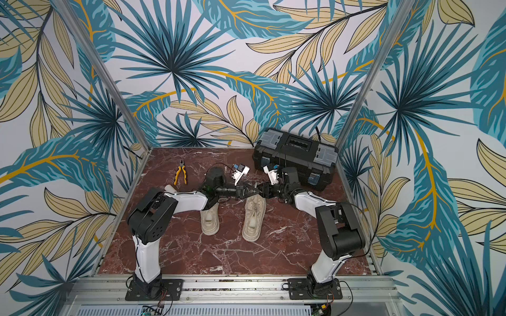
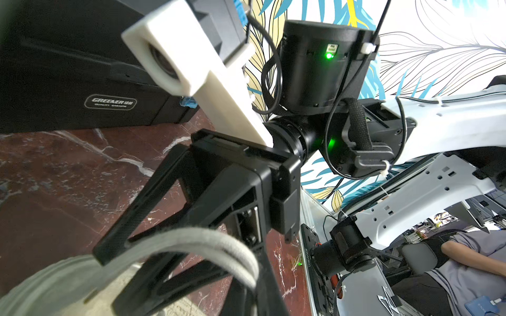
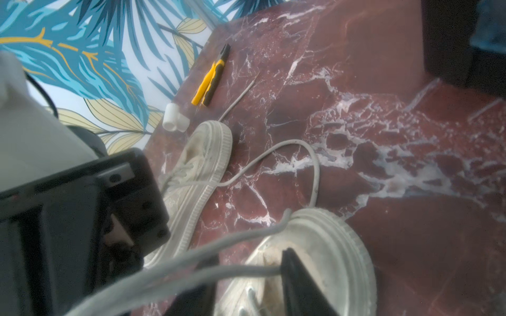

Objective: Tie the shoes
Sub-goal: Cross the shoelace with the shoelace.

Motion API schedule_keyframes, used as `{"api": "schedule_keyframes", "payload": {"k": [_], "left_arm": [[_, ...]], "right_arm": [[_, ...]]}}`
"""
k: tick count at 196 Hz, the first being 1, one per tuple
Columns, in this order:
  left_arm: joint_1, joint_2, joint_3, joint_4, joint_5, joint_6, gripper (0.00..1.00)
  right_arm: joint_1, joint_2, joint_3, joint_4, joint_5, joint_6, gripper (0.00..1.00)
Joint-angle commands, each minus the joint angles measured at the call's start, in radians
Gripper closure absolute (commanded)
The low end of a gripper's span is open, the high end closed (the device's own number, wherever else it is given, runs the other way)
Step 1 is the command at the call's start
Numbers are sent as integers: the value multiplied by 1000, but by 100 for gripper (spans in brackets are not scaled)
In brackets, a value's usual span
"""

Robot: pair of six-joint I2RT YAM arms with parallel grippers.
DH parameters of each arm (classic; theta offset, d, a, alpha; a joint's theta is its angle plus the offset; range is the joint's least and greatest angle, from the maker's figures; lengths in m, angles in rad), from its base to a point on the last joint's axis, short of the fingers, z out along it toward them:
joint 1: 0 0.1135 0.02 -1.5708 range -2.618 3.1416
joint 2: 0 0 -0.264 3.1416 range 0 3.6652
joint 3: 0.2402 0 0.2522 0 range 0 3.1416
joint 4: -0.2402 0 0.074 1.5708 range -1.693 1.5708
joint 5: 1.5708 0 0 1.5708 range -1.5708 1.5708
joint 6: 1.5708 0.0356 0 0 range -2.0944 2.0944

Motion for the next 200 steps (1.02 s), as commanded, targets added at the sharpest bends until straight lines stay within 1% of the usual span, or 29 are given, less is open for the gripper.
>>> {"api": "schedule_keyframes", "payload": {"k": [1, 24, 46, 74, 89, 104, 130, 157, 180, 200], "left_arm": [[6, -7, 11, -5, -2, 15, 98], [9, -7, 5, -9, -17, 18, 99], [12, -3, 6, -16, -25, 22, 98], [13, 2, 17, -57, -44, 43, 98], [13, 11, 29, -76, -52, 53, 98], [12, 23, 38, -78, -59, 53, 98], [12, 38, 48, -79, -70, 47, 99], [9, 52, 60, -82, -79, 42, 99], [3, 65, 76, -85, -80, 30, 99], [-3, 73, 90, -93, -79, 23, 98]], "right_arm": [[4, -2, 11, -13, -7, -21, 78], [2, -40, -6, -67, 43, -42, 100], [2, -93, -35, -116, 90, -54, 100], [2, -189, -63, -234, 191, -85, 100], [2, -245, -76, -287, 222, -103, 100], [2, -279, -75, -343, 218, -120, 100], [7, -344, -88, -387, 198, -116, 100], [43, -411, -93, -411, 209, -135, 100], [89, -451, -92, -427, 275, -168, 100], [128, -464, -90, -438, 371, -194, 100]]}}
